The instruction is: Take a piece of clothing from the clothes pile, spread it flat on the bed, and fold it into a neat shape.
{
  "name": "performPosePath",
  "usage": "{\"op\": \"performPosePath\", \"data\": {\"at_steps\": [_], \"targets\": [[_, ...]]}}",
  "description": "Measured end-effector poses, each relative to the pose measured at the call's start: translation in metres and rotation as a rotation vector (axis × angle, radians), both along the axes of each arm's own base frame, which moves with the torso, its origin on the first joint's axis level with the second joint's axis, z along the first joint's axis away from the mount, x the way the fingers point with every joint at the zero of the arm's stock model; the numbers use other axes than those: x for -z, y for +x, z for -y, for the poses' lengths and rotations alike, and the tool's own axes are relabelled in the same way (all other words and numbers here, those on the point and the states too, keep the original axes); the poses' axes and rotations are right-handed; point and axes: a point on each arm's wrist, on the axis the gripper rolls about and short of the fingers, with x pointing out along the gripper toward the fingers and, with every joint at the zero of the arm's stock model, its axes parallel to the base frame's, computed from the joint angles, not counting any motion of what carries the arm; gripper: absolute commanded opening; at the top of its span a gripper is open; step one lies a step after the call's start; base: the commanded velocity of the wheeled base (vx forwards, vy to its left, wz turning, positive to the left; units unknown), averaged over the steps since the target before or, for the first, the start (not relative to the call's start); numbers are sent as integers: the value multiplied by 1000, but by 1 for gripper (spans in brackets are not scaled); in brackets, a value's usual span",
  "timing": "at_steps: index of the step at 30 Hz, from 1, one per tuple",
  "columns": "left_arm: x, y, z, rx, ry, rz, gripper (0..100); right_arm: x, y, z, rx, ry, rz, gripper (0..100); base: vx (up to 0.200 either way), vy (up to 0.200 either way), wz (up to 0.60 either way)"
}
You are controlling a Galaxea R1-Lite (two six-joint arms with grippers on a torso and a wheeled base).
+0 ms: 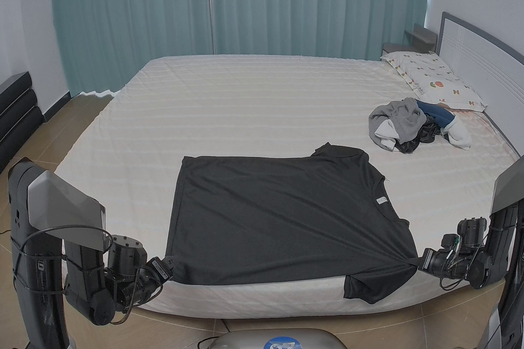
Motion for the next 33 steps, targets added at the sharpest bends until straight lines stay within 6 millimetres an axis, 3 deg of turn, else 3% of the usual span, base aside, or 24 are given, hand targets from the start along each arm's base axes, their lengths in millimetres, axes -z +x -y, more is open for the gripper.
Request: {"op": "performPosePath", "data": {"at_steps": [16, 26, 33], "targets": [[10, -1, 6, 216, 77, -2, 100, -6, 3, -1, -1, 2, 36, 100, 0, 0, 0], [14, 12, -17, 467, 179, 81, 100, -10, 2, -2, -1, 5, 46, 100, 0, 0, 0], [23, 29, -24, 554, 125, 138, 100, -10, 4, -4, -11, 6, 51, 100, 0, 0, 0]]}}
